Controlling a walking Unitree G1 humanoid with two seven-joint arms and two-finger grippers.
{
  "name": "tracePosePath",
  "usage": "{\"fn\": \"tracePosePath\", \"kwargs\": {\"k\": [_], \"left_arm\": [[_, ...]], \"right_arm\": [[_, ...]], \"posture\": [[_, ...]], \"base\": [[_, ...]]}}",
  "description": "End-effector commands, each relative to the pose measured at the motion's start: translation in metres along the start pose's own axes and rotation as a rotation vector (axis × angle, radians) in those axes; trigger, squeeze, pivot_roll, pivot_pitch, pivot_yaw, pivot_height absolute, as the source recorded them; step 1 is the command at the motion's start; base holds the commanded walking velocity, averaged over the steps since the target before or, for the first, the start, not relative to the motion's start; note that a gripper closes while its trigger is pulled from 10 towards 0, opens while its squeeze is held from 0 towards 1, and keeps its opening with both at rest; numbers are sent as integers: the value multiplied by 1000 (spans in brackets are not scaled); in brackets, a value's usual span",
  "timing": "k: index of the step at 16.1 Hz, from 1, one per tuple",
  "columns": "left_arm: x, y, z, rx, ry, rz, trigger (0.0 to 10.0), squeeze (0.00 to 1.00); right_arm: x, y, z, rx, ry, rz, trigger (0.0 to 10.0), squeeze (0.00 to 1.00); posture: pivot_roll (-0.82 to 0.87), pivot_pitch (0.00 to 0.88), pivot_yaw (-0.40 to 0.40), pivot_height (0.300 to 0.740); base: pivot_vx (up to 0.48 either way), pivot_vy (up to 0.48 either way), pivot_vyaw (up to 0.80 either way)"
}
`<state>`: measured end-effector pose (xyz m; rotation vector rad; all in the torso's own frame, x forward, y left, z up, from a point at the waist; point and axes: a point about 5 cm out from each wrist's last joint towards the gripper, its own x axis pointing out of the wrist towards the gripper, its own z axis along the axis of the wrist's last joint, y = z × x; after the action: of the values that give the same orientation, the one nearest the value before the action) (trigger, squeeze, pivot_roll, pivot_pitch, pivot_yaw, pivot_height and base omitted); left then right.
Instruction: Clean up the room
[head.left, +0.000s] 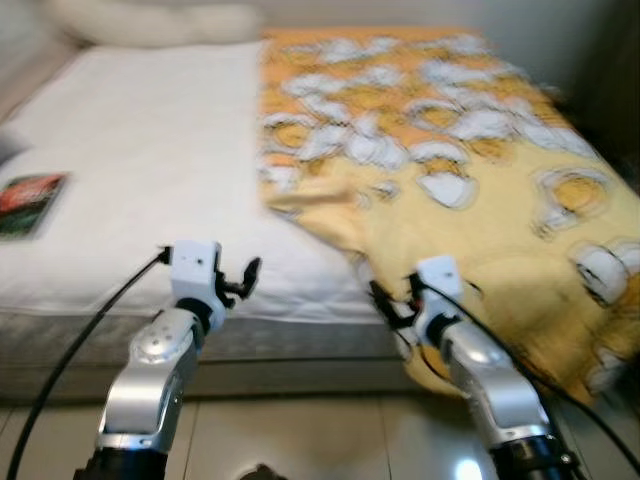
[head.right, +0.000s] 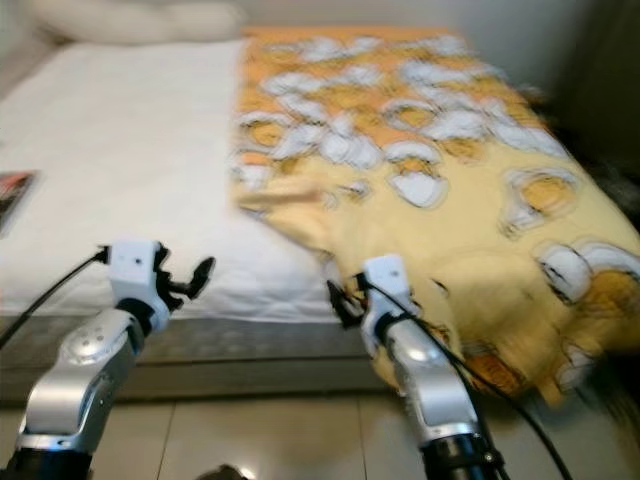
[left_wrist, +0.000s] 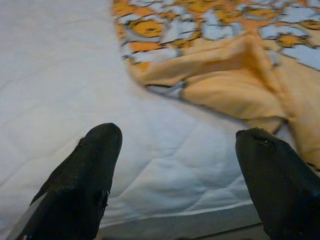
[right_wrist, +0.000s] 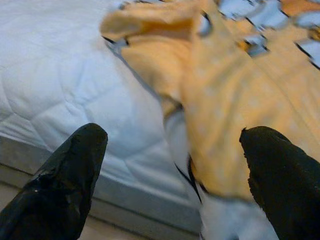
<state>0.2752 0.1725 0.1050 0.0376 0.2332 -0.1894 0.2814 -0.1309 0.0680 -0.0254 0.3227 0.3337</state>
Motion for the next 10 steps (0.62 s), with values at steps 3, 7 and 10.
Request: {"fn": "tracePosePath", "kwargs": {"k": [3, 7, 10], "left_arm": [[0, 1, 2, 17, 6, -26, 10000, 196], [-1, 4, 0, 46, 20, -44, 10000, 188], [-5, -3, 1, 88, 21, -121, 10000, 145]], "right_arm": [[3, 5, -1, -3, 20, -10, 10000, 0], [5, -3, 0, -35, 39, -71, 10000, 0], [1, -17, -17, -31, 136, -187, 10000, 0]], "posture": [[-53, 0, -5, 740], [-29, 0, -16, 740], [-41, 0, -15, 740]], "base": [[256, 0, 0], [255, 0, 0], [0, 0, 0]]}}
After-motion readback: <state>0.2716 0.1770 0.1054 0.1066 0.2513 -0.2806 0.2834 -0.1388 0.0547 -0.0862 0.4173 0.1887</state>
